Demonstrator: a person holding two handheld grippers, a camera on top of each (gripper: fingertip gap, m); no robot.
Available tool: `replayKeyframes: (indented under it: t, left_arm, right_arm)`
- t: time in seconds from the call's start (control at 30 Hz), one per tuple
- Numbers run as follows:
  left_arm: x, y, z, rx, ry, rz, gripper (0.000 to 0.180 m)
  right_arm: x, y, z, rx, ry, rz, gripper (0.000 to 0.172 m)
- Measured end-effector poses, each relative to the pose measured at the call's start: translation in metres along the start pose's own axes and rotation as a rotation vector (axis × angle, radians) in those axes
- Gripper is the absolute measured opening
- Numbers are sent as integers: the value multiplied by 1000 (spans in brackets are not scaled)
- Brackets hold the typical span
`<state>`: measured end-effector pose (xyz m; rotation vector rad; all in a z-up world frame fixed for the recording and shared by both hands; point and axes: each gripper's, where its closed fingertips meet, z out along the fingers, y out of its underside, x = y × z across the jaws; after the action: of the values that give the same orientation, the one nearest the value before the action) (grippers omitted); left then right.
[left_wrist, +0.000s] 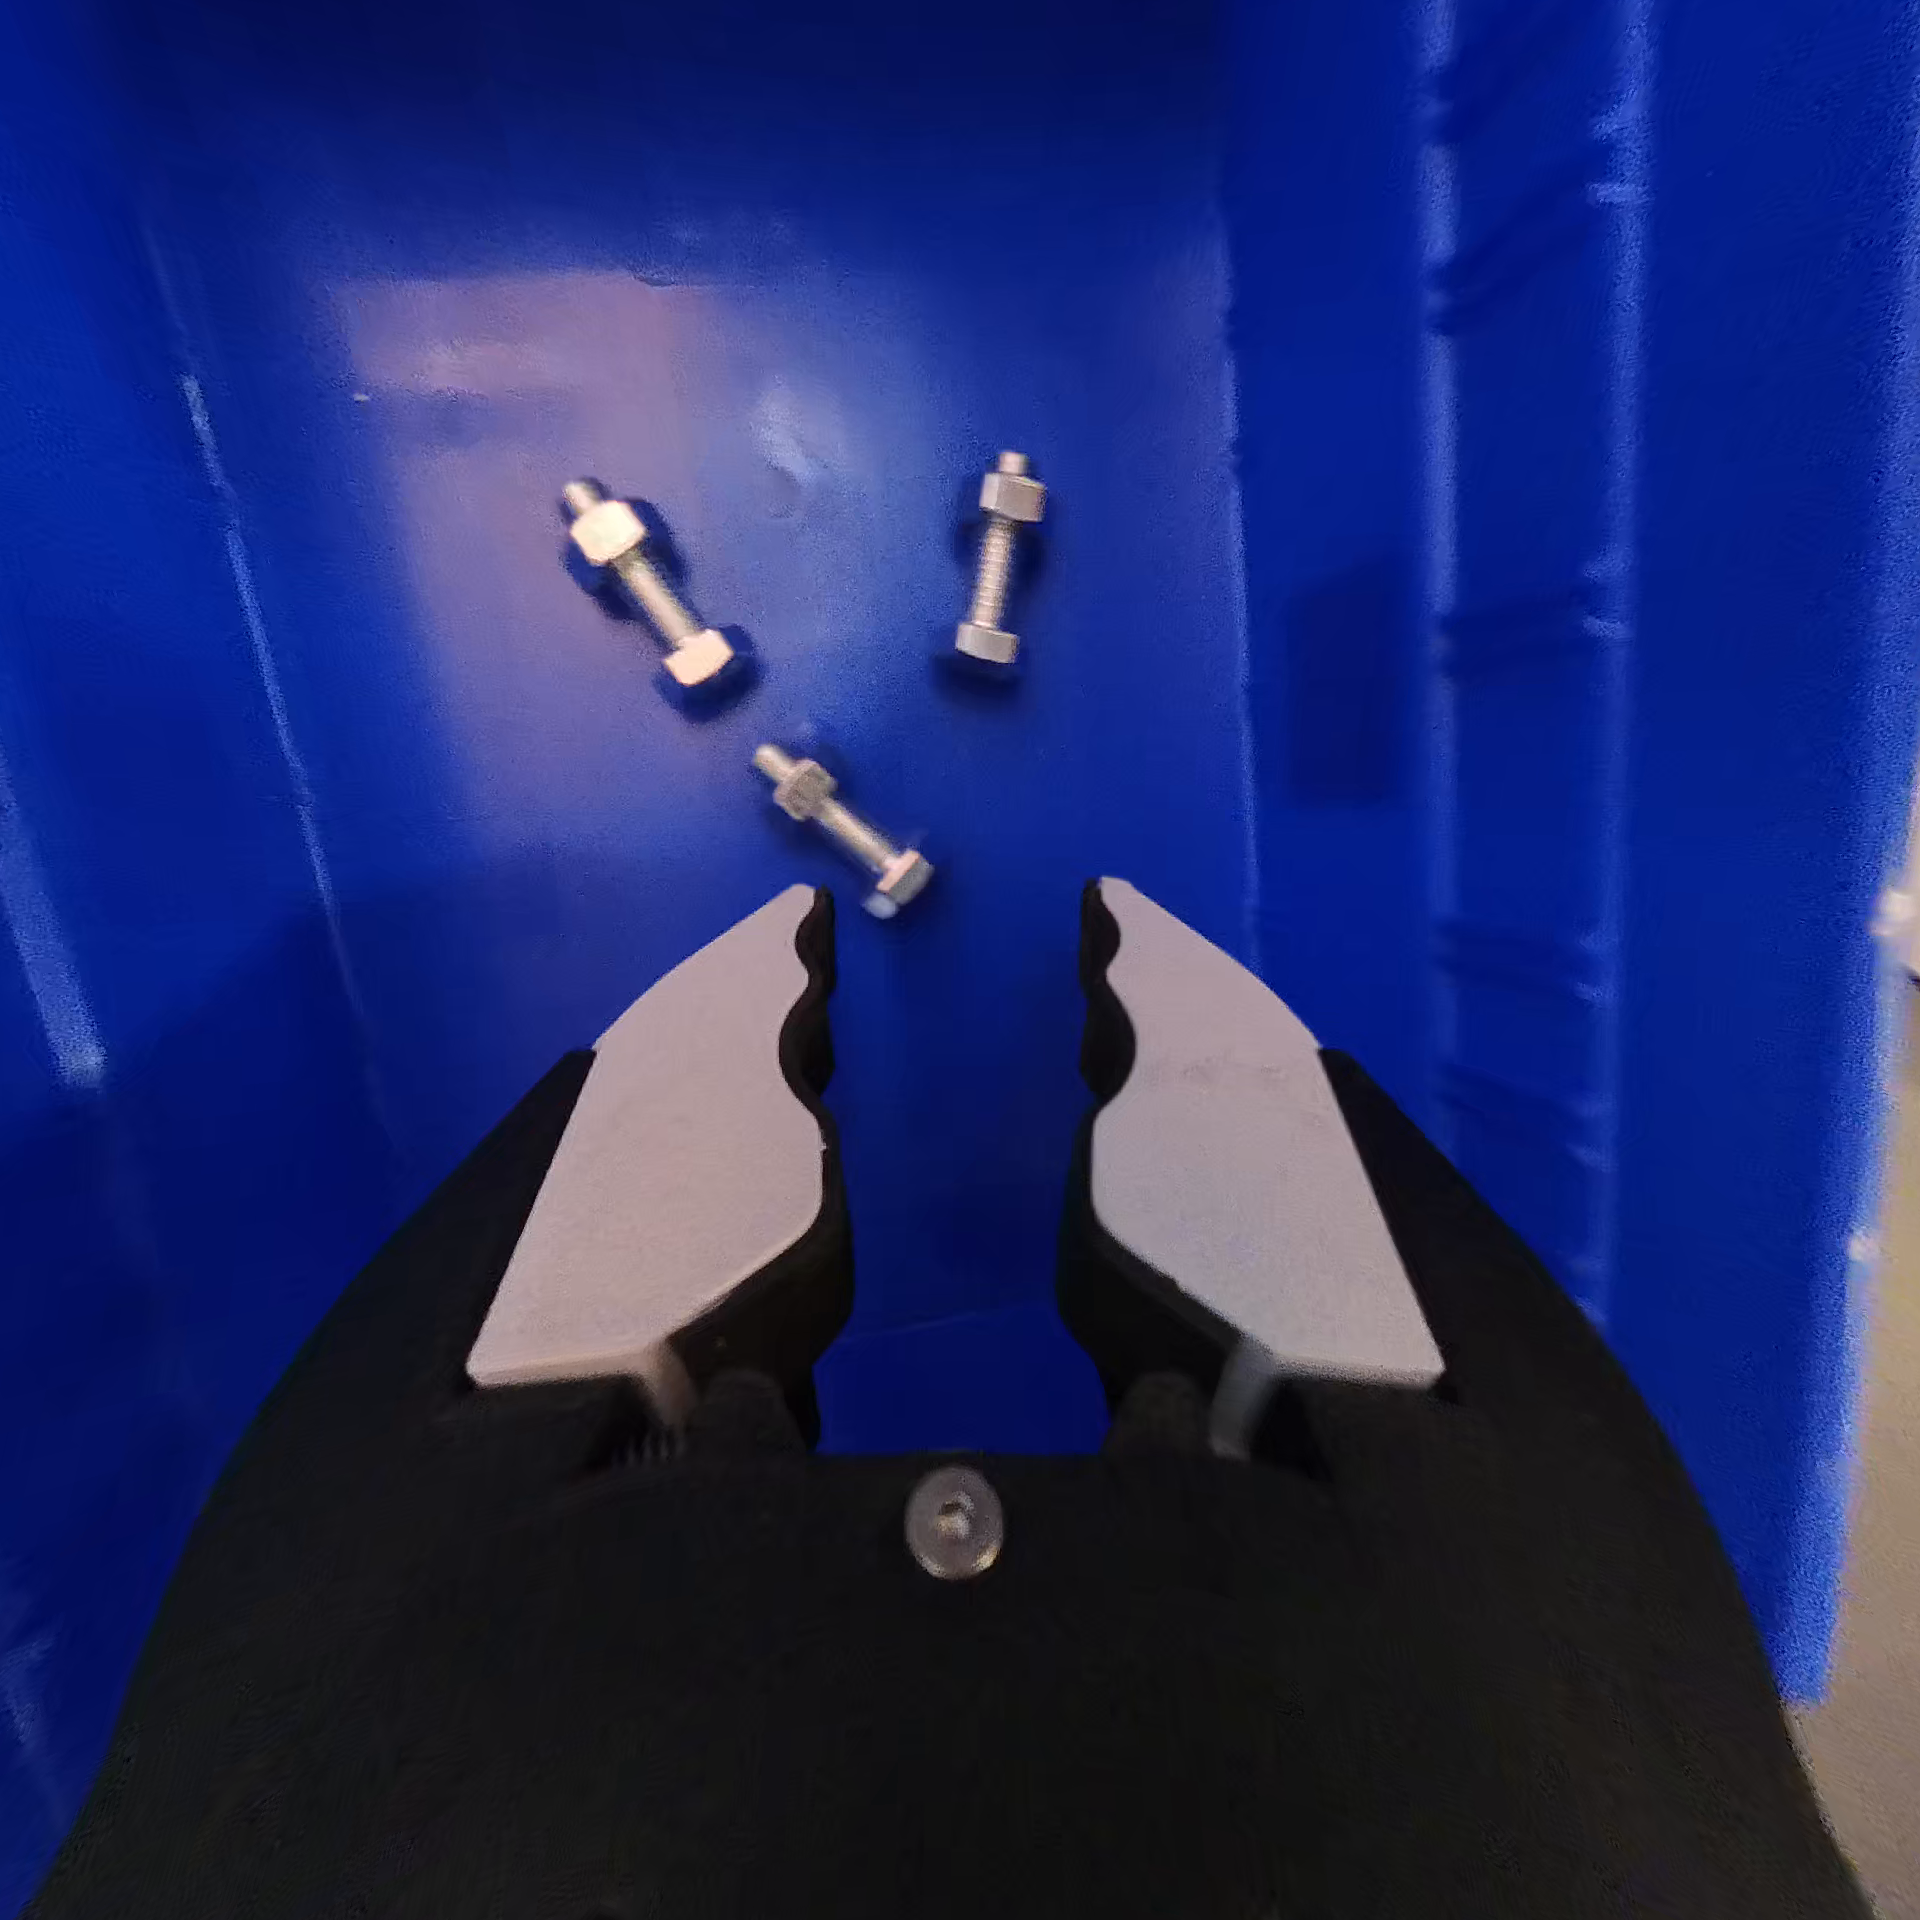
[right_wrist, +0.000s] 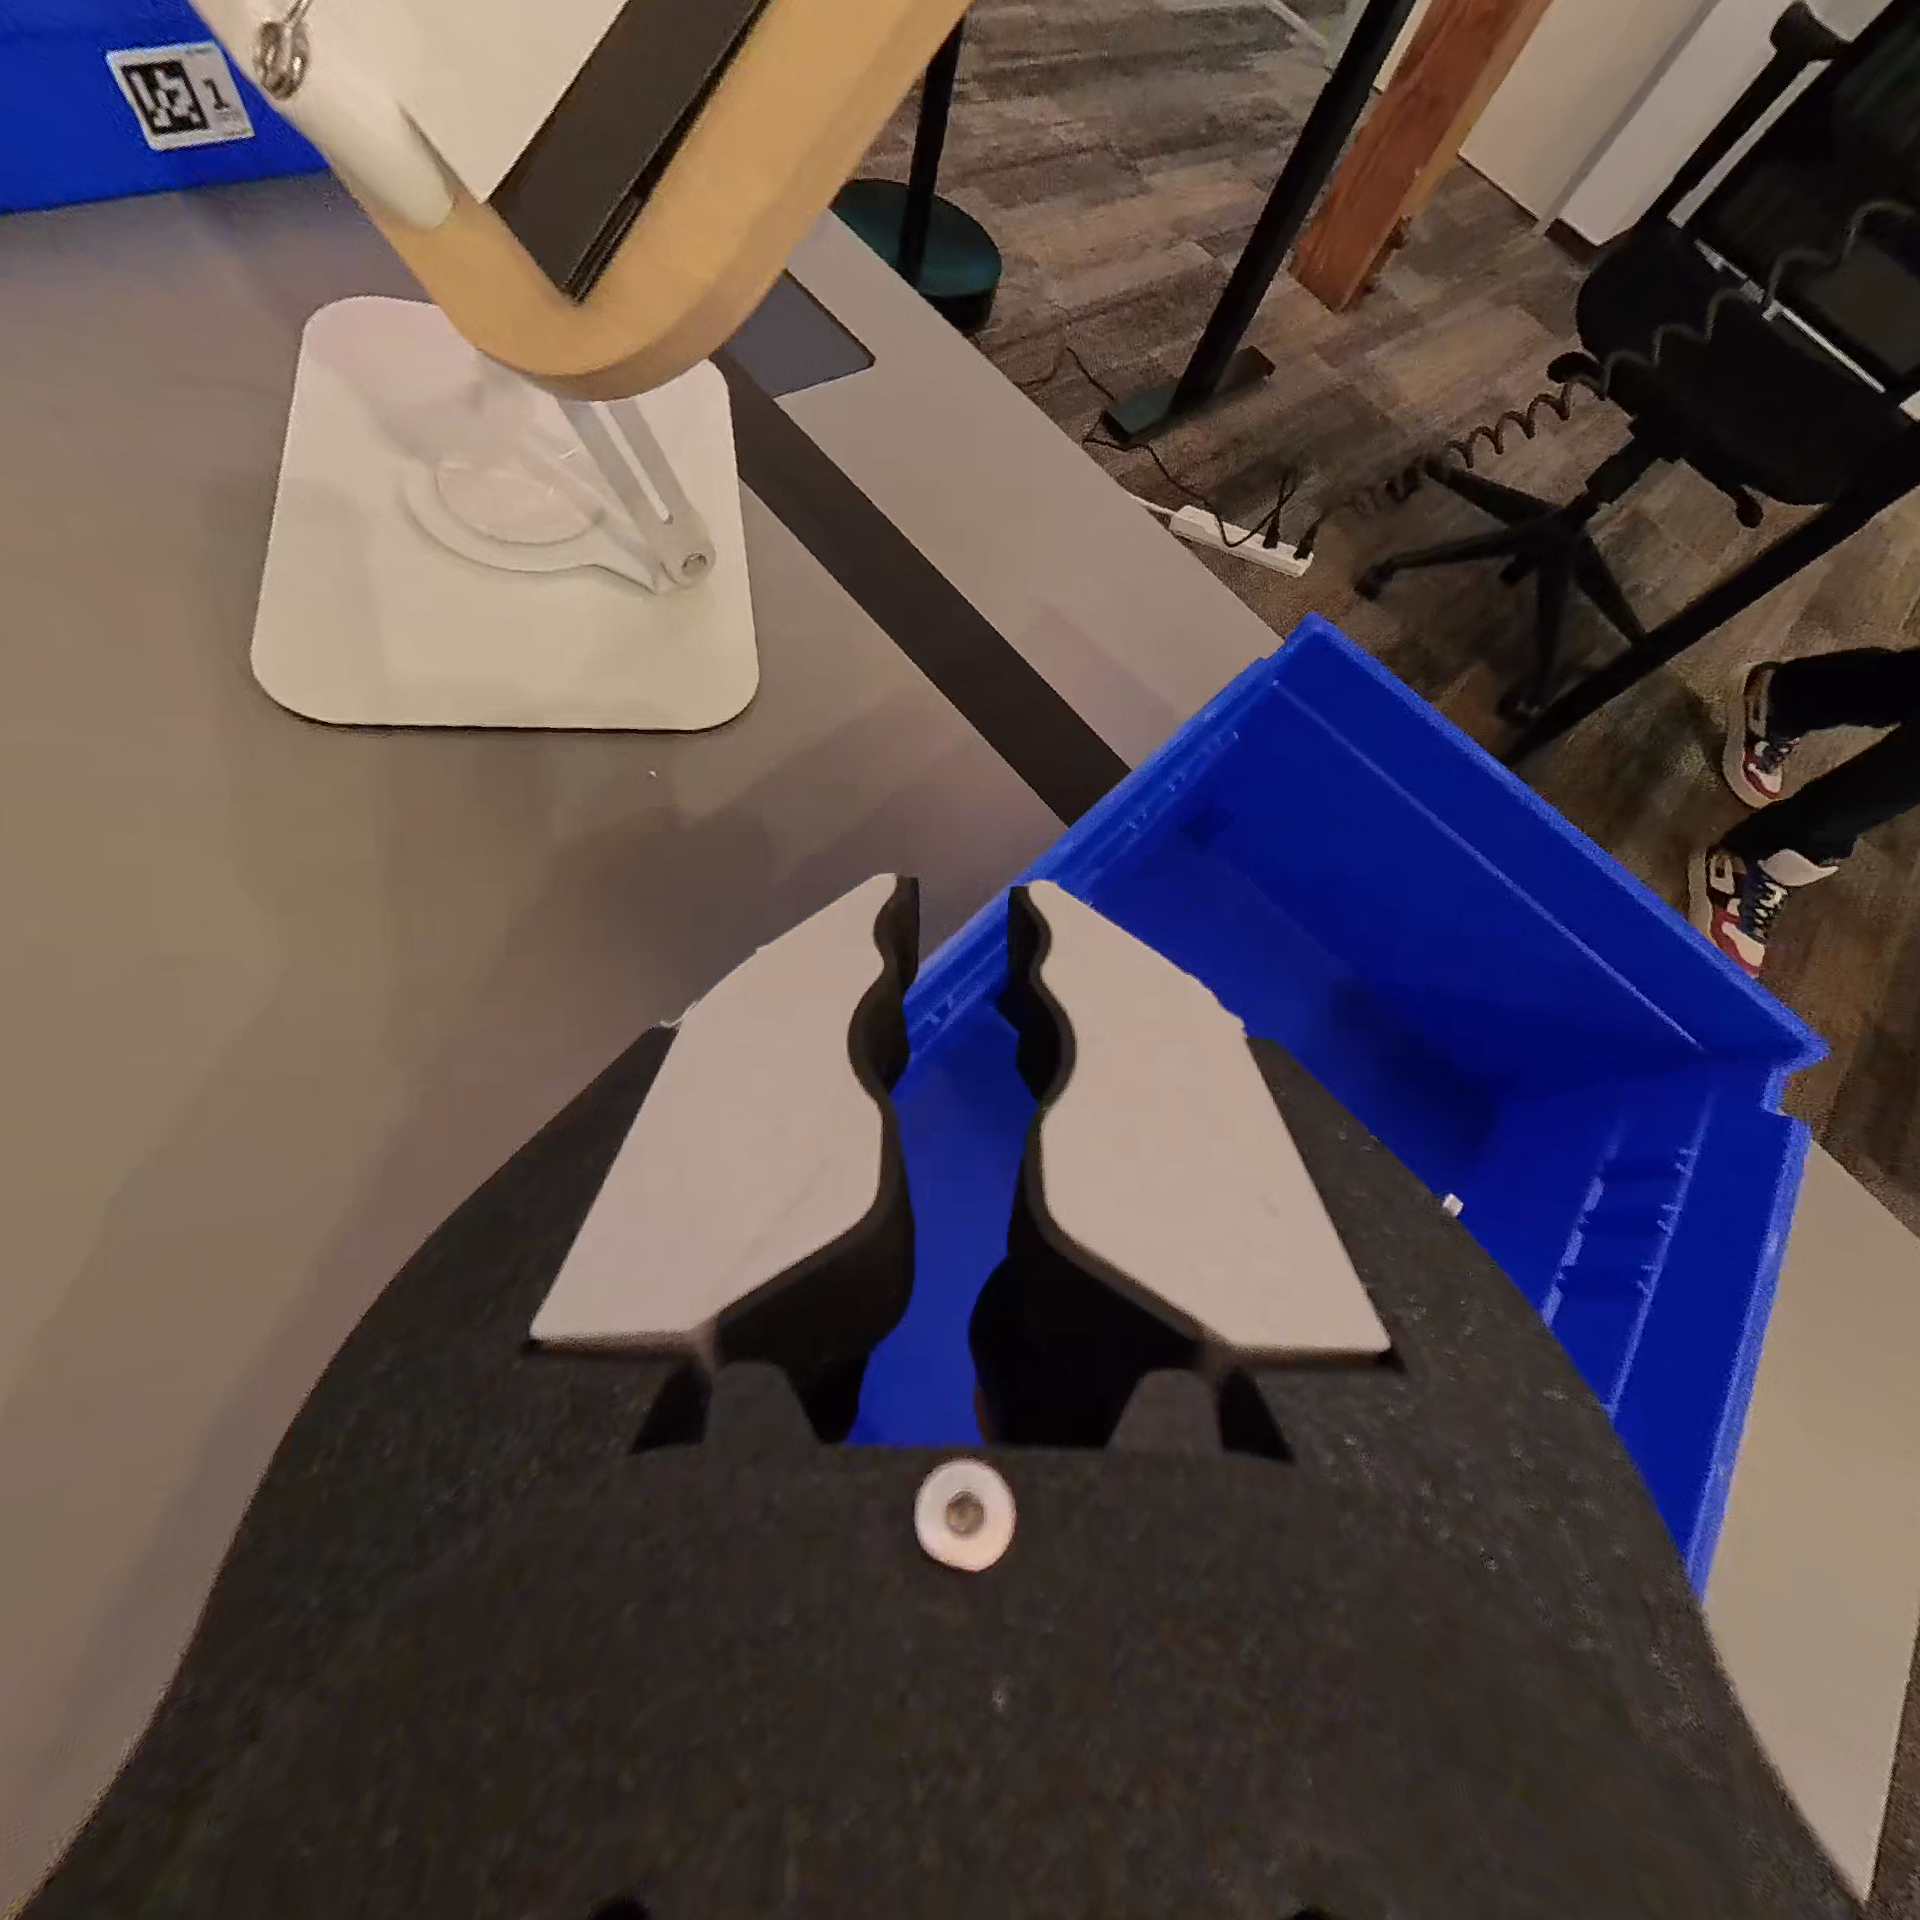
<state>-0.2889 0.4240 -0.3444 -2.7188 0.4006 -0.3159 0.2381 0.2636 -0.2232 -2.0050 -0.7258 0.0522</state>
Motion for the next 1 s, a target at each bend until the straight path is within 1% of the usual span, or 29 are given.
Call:
replayKeyframes:
  t: [0.07, 0.17, 0.27, 0.33, 0.4, 0.47, 0.5, 0.6, 0.63, 0.67, 0.73, 0.8, 0.87, 0.93, 1.0]
  left_arm:
    - [-14, 0, 7, -49, -63, -4, 45]
    - [-23, 5, 17, -114, -76, -31, 38]
    - [-21, 2, 19, -110, -60, -17, 16]
    - [-24, -1, 20, -74, -64, -12, 13]
    - [-23, -3, 18, -32, -34, -1, 12]
    - [-20, -9, 8, 49, -19, 24, 10]
    - [-20, -9, 3, 63, -29, 36, 9]
    - [-13, -13, -12, 158, -19, 118, 9]
    - [-16, -12, -15, 164, -51, 127, 9]
    - [-15, -15, -22, 209, -67, 164, 9]
    - [-1, -19, -37, 297, -38, 219, 9]
    - [26, -23, -60, 432, -31, 380, 8]
    - [48, -20, -83, 508, -125, 508, 8]
    - [96, -12, -112, 635, -114, 662, 8]
    - [142, 1, -132, 710, -133, 781, 8]
  right_arm:
    - [-7, 0, 2, 5, -18, -5, 17]
    - [-13, -1, 4, 5, -33, -20, 16]
    - [-15, -3, 5, 13, -48, -17, 16]
    - [-16, -3, 5, 13, -49, -21, 15]
    - [-18, -3, 4, 18, -60, -18, 15]
    - [-20, -5, 2, 22, -58, -32, 14]
    - [-22, -7, 1, 28, -61, -36, 14]
    - [-28, -15, -4, 49, -73, -47, 14]
    - [-30, -17, -5, 52, -75, -55, 13]
    - [-34, -20, -7, 60, -80, -64, 13]
    - [-41, -29, -13, 86, -93, -77, 12]
    - [-54, -40, -21, 120, -126, -94, 13]
    - [-74, -56, -33, 179, -212, -80, 15]
    - [-102, -77, -45, 257, -330, -52, 16]
    - [-132, -96, -51, 319, -445, -15, 18]
